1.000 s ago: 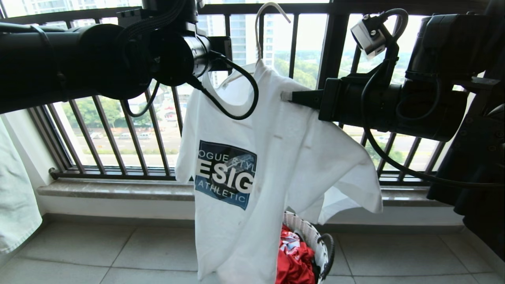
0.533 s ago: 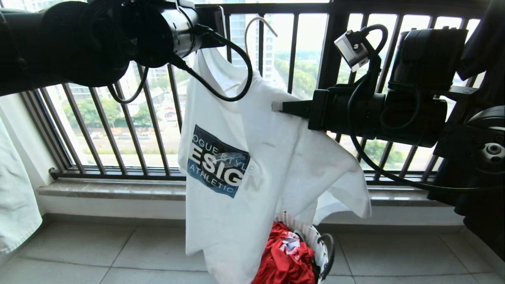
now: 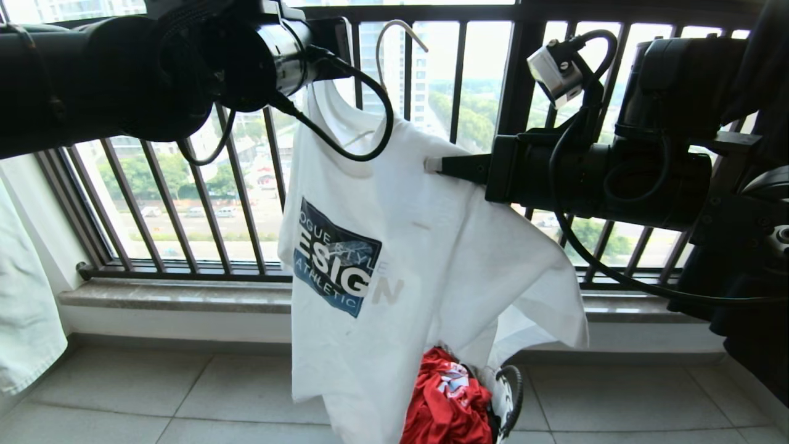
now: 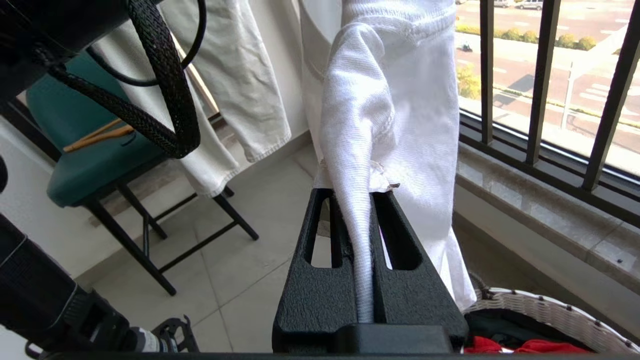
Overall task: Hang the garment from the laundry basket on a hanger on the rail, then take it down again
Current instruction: Hang the clothes on the clothes rack
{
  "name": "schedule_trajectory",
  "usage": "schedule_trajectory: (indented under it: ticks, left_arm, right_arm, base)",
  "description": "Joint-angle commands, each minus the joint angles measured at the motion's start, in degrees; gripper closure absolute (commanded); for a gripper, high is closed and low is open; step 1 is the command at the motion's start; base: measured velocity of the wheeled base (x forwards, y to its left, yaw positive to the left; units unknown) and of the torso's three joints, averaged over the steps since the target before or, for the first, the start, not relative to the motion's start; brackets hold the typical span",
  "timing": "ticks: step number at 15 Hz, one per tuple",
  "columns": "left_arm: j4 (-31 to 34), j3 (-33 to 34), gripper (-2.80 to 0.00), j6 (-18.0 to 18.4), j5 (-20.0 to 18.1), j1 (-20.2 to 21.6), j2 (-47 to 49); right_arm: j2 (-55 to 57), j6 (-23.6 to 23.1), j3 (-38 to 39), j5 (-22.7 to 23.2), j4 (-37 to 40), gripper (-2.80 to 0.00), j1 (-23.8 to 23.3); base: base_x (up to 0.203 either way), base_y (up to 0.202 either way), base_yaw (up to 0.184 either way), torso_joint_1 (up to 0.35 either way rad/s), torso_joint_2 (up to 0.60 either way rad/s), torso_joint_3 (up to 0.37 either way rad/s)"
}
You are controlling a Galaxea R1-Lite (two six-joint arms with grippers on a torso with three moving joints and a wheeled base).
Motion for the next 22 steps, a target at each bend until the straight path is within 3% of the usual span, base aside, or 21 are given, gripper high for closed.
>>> schedule_trajectory:
  ticks: [1, 6, 13, 22]
  left_arm:
    - [-0.05, 0.03, 0.0, -0.12, 0.18, -0.89, 2.1]
    - [-0.04, -0.1, 0.0, -0.12, -1.22, -3.78, 2.24]
    - [-2.41, 0.0, 0.0, -0.06, -1.4, -3.8, -0.73]
    - [-1.9, 8.35, 0.0, 0.06, -1.57, -5.13, -2.77]
  right_arm:
    - [-0.65, 1.23, -0.1, 0.91, -0.2, 0.0, -0.01]
    - [-0.21, 2.76, 0.17, 1.27, -0.2, 0.0, 1.41]
    - [1.11, 4.23, 0.0, 1.27, -0.28, 0.0, 2.44]
    - [1.24, 6.68, -1.24, 1.27, -0.29, 0.0, 2.23]
  base:
    - [0.0, 0.0, 0.0, 0.0, 0.0, 0.0]
    - [0.0, 0.0, 0.0, 0.0, 0.0, 0.0]
    - [0.0, 0.0, 0.0, 0.0, 0.0, 0.0]
    - [0.0, 0.0, 0.0, 0.0, 0.0, 0.0]
